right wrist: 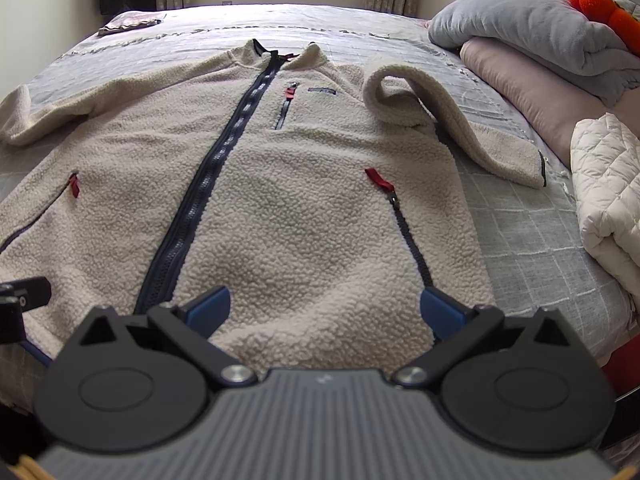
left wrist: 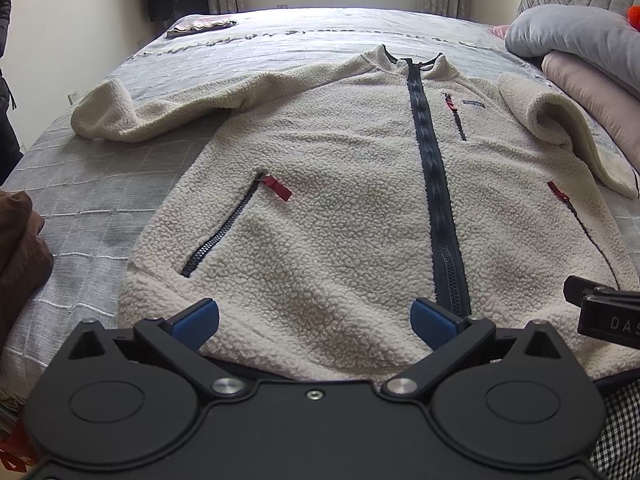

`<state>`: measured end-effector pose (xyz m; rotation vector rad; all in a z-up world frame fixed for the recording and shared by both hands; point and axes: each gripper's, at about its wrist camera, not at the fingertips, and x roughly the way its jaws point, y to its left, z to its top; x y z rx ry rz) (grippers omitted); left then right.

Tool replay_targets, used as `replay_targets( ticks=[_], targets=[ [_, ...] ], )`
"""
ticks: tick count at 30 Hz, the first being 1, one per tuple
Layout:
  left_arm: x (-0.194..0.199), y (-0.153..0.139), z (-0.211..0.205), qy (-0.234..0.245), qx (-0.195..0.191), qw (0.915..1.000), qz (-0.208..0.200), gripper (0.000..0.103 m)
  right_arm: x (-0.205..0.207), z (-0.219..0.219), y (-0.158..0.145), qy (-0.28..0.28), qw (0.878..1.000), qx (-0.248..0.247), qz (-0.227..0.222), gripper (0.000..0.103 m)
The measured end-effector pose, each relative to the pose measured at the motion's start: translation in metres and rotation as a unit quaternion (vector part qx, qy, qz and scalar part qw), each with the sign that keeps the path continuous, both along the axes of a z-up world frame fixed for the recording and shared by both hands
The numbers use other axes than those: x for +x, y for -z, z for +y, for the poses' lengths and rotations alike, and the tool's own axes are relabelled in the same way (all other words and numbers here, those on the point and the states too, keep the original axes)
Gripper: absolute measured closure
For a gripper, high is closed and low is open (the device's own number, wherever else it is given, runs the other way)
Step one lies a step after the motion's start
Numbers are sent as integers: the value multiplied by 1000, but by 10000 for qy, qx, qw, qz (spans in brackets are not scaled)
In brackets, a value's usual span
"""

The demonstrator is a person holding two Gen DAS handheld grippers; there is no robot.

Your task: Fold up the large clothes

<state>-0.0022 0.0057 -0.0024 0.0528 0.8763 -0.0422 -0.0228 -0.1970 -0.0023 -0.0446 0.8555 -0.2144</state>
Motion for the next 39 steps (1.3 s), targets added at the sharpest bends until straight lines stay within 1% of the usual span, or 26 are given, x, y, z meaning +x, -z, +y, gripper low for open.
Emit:
replay_targets(
  ticks=[39],
  targets=[
    [5,0,7,-67,17,10000,10,0,4,3,1,-62,10000,-18,0,0]
  ],
)
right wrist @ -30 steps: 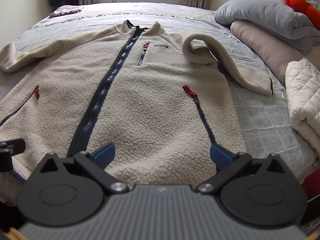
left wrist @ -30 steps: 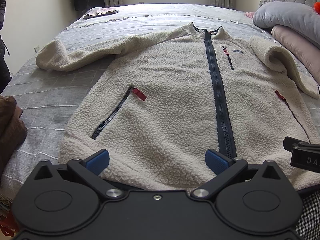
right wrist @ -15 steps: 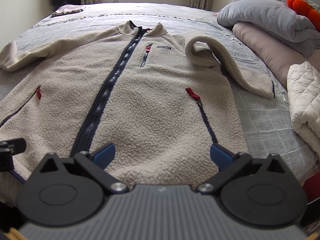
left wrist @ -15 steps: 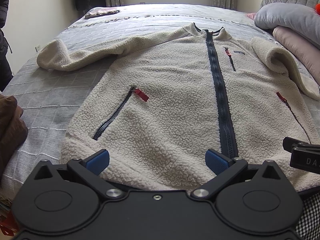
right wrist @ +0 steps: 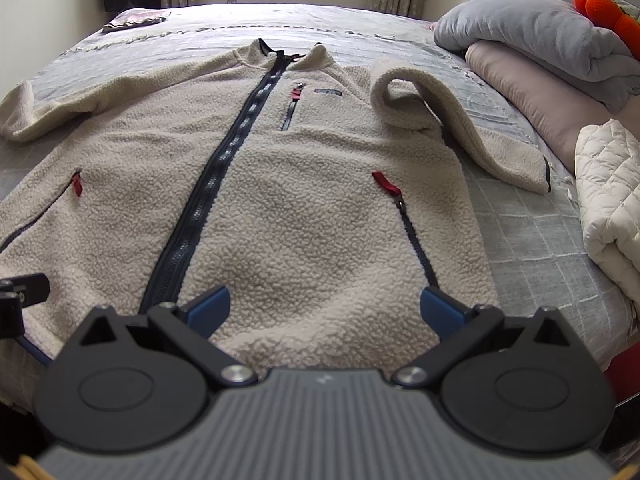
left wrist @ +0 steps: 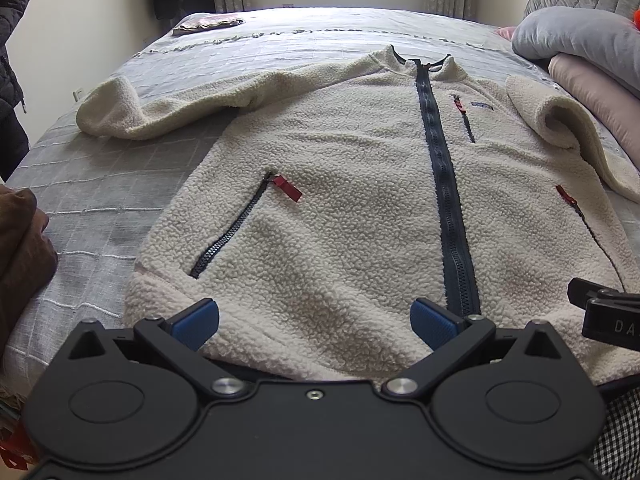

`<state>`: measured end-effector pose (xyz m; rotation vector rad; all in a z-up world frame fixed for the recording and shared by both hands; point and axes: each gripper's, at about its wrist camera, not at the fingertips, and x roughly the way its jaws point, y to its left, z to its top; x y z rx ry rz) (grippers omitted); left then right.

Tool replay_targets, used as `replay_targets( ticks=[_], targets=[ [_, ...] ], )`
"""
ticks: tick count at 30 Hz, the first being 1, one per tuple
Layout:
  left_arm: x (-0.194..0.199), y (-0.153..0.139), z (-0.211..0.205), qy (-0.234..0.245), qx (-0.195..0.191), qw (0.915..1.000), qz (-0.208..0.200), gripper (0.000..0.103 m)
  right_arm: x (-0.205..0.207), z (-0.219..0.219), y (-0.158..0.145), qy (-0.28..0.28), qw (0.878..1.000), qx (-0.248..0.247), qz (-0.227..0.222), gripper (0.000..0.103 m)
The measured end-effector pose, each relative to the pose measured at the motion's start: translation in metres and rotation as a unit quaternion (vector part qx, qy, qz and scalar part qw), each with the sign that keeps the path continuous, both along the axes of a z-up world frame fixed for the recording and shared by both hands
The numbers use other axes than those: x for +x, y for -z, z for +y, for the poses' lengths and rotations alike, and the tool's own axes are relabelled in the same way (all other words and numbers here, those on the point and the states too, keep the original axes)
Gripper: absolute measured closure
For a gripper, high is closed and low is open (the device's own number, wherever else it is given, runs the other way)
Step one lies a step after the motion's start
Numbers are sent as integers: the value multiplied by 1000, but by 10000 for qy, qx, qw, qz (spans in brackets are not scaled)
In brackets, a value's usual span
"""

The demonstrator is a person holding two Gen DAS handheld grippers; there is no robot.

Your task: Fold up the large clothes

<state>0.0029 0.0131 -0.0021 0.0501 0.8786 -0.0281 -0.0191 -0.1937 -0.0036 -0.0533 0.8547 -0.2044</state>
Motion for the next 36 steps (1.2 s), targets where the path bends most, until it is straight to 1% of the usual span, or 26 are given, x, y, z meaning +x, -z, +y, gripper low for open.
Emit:
replay_targets(
  ticks=[9,15,18,20,21,22,25,28,31,34,36],
  targets=[
    [1,2,2,-45,-1,10000,12,0,1,-2,1,27,10000,-22,-3,0],
    [9,4,5,-56,-30,10000,-9,0,9,-6,1,7,9999,-148,-64,0],
    [16,4,10,41,-49,9998,-166,0,15,-10,0,-147,9994,-257,-184,0],
    [22,3,16,232,-123,9983,-522,0,22,-15,0,-283,9989,-306,-195,0],
    [27,2,20,343,-142,9973,-638,0,26,-18,-1,-356,9986,-312,-216,0],
    [34,0,23,485,-154,9965,-659,0,31,-23,-1,-380,9987,-289,-190,0],
    [65,-4,34,874,-248,9946,-506,0,51,-47,-2,-504,9987,-91,-83,0],
    [103,-5,50,849,-293,9957,-246,0,78,-76,-5,-376,9992,3,124,0],
    [142,-9,64,743,-457,9960,-215,0,103,-101,-7,-212,9994,190,197,0],
    [181,-17,68,823,-546,9949,-230,0,128,-116,-18,-296,9989,362,103,0],
    [212,-24,64,1046,-479,9931,-225,0,149,-122,-30,-454,9977,512,6,0]
  ],
)
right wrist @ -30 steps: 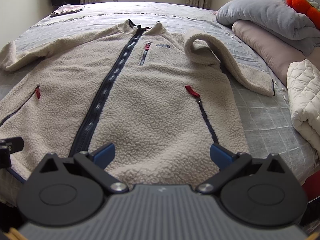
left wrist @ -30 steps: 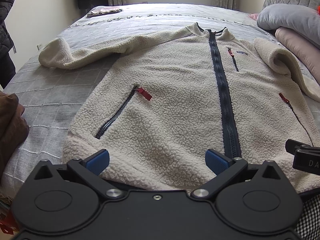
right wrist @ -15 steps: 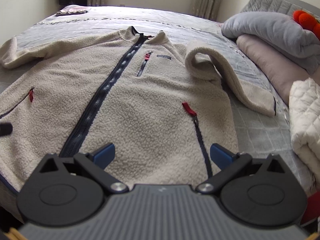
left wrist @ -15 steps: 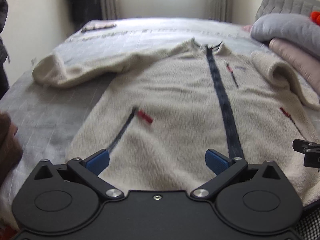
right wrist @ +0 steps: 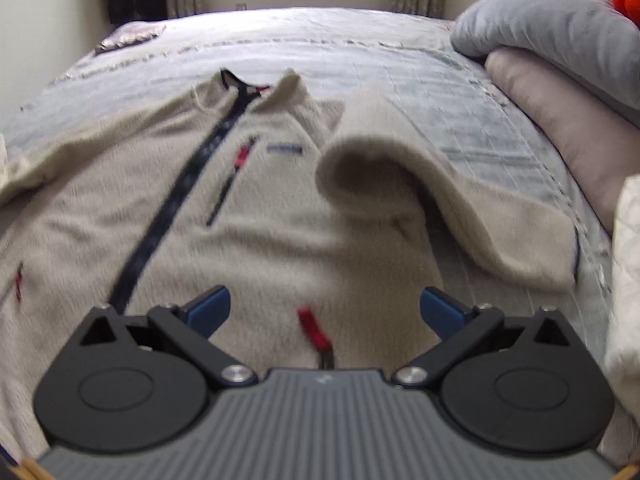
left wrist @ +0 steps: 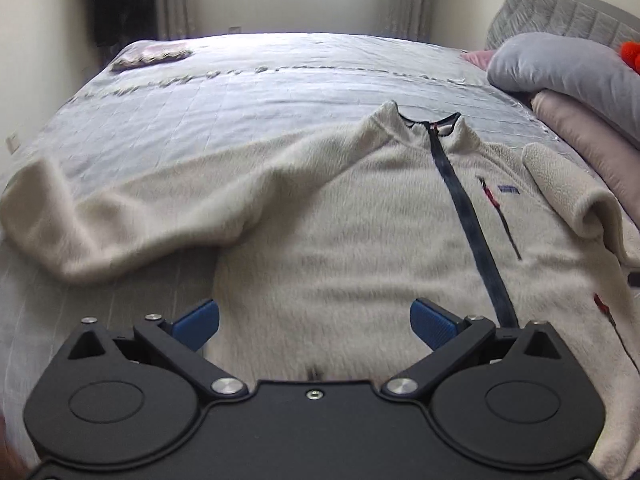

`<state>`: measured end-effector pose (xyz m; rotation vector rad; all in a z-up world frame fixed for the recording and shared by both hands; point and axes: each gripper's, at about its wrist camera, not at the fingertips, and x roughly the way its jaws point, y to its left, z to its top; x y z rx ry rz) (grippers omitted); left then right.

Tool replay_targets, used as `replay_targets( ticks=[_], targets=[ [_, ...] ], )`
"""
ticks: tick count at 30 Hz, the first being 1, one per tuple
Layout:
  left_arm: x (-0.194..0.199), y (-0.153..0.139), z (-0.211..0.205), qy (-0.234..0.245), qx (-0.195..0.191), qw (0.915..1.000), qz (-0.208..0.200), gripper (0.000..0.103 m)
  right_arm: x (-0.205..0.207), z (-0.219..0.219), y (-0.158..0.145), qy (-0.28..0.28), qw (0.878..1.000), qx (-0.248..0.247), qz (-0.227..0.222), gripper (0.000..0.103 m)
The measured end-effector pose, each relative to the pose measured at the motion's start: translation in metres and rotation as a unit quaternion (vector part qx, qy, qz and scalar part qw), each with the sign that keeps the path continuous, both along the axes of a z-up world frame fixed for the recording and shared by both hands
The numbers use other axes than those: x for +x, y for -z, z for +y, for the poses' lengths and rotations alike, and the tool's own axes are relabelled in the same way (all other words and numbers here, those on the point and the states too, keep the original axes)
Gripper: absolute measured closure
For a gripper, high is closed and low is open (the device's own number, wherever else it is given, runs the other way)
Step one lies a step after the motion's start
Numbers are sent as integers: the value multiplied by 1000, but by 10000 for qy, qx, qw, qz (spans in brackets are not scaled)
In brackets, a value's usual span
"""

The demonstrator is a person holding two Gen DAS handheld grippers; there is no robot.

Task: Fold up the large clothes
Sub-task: 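Grasp the sleeve cuffs with both grippers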

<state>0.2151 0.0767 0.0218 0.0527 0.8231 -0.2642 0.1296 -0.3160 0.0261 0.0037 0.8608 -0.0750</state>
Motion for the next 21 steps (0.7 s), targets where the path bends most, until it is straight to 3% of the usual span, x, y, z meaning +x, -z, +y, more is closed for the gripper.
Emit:
replay_targets(
  ticks=[5,9,12,16,18,21],
  targets=[
    [97,2,-10,420,109,9989,192,0,84,-22,-30,-451,9981,343,-230,0],
    [175,16,-8,449,237,9986,138,2,170,-41,-34,-720,9965,420,-47,1],
    [228,33,-3,345,215,9990,165,3,232,-61,-19,-491,9982,312,157,3],
    [278,58,0,468,-78,9983,330,3,290,-91,16,-221,9966,680,411,7],
    [295,70,-1,603,-243,9968,473,15,311,-101,36,-157,9945,896,524,12],
    [311,84,-1,711,-403,9947,617,20,333,-105,60,-199,9925,971,717,20]
  ],
)
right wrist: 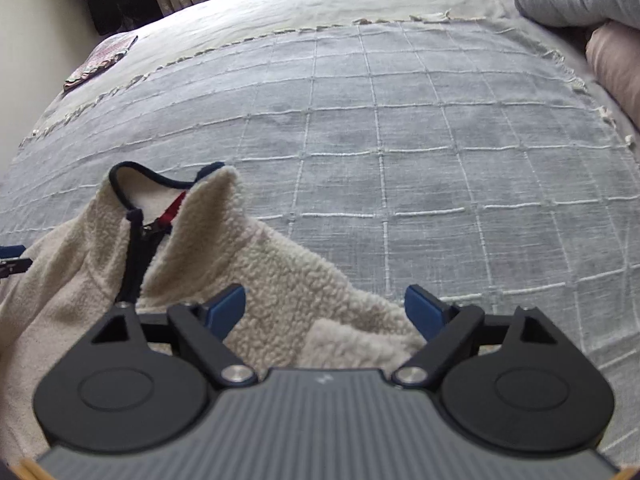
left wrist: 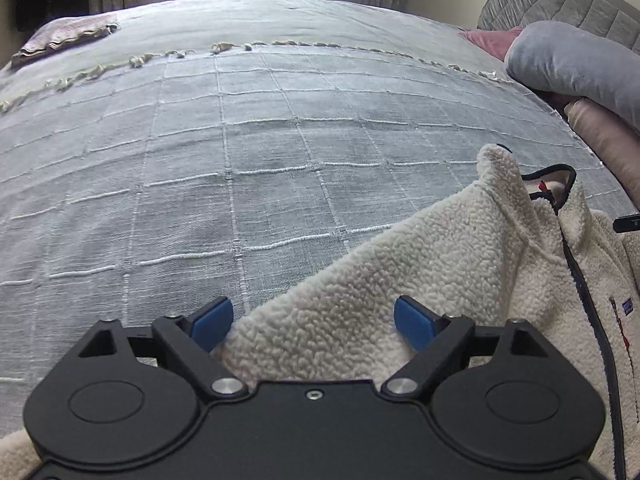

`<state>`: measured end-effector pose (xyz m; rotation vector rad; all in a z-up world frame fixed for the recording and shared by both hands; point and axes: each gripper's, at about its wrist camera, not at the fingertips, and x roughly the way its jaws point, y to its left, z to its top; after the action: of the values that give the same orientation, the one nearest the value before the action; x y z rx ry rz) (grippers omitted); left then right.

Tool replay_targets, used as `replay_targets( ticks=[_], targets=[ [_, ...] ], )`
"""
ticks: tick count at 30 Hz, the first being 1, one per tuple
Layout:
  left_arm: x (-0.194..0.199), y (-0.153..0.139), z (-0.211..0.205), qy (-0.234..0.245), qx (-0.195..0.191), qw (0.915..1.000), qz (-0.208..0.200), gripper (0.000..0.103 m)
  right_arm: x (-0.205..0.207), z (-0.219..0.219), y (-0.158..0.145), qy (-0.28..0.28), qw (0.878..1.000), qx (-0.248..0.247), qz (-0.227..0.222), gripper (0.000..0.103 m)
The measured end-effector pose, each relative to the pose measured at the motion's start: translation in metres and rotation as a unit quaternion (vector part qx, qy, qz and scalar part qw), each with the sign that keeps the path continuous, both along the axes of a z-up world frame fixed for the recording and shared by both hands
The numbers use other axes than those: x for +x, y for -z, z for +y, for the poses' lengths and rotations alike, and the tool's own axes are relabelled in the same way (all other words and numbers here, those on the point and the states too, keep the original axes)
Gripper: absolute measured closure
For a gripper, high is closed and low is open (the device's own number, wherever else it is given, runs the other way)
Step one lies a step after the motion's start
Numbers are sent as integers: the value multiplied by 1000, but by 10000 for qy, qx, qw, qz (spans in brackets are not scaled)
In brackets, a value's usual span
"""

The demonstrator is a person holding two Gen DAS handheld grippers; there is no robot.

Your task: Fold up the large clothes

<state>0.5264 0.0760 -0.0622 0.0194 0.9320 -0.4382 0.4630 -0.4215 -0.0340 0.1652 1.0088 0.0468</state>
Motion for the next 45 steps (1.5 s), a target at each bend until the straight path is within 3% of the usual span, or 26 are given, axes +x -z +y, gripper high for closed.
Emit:
replay_targets(
  ticks=[2,3,5,6,7,8,9,12,15,20,22,24,26,28,29,30,32,33,35,39,42,45],
  targets=[
    [0,3,3,17,-182,9998,13,25,10,0,16,-43,9998,-23,207,22],
    [-2,3,4,11,-269,9996,28,35,13,2,25,-48,9995,-82,298,22],
    [-8,2,7,25,-620,9978,252,58,6,7,31,-76,9998,-150,67,26],
    [-12,2,4,44,-662,9973,304,72,2,10,31,-103,9998,-178,-7,42],
    [-17,1,0,39,-644,9975,292,79,-2,13,29,-176,9998,-75,-69,58],
    [-23,0,-2,-55,-633,9977,248,84,-7,16,26,-211,9997,89,-95,81],
    [-29,-1,-7,-177,-555,9982,133,86,-11,22,24,-212,9996,119,-110,84],
    [-47,-9,-18,-405,-156,9982,-417,89,-21,54,15,-301,9956,-783,-423,88],
    [-51,-25,-9,-815,-163,9928,-860,90,-21,73,-2,-292,9883,-1285,-765,90],
    [-52,-48,12,-1316,265,9795,-1500,90,-3,102,-34,-415,9809,-1312,-1376,91],
    [-47,-49,29,-1620,366,9741,-1533,90,12,117,-43,-454,9793,-1154,-1602,91],
    [-34,-37,43,-1817,372,9758,-1160,82,30,129,-40,-393,9825,-939,-1562,86],
    [-29,-23,45,-1828,466,9776,-936,73,45,143,-26,-369,9865,-1106,-1153,76],
    [-39,-22,35,-1804,803,9746,-1054,62,42,153,-19,-420,9831,-1460,-1024,48],
    [-46,-27,29,-1778,969,9720,-1195,43,30,156,-20,-531,9792,-1600,-1129,31],
    [-56,-34,24,-1677,1046,9705,-1381,27,20,153,-25,-614,9768,-1647,-1223,28],
    [-75,-51,18,-1502,971,9705,-1617,13,2,136,-38,-525,9783,-1638,-1154,27],
    [-84,-58,16,-1475,895,9719,-1599,6,-10,123,-48,-420,9800,-1606,-1099,20],
    [-102,-70,12,-1437,691,9772,-1400,0,-33,93,-61,-123,9812,-1605,-1061,9],
    [-144,-73,-2,-1274,365,9864,-976,0,-90,19,-74,695,9843,-1428,-772,6],
    [-166,-65,-18,-1032,283,9922,-643,0,-131,-36,-62,1283,9815,-1314,-538,5],
    [-182,-58,-40,-724,267,9953,-578,0,-160,-81,-36,1819,9753,-1240,-192,5]
  ],
)
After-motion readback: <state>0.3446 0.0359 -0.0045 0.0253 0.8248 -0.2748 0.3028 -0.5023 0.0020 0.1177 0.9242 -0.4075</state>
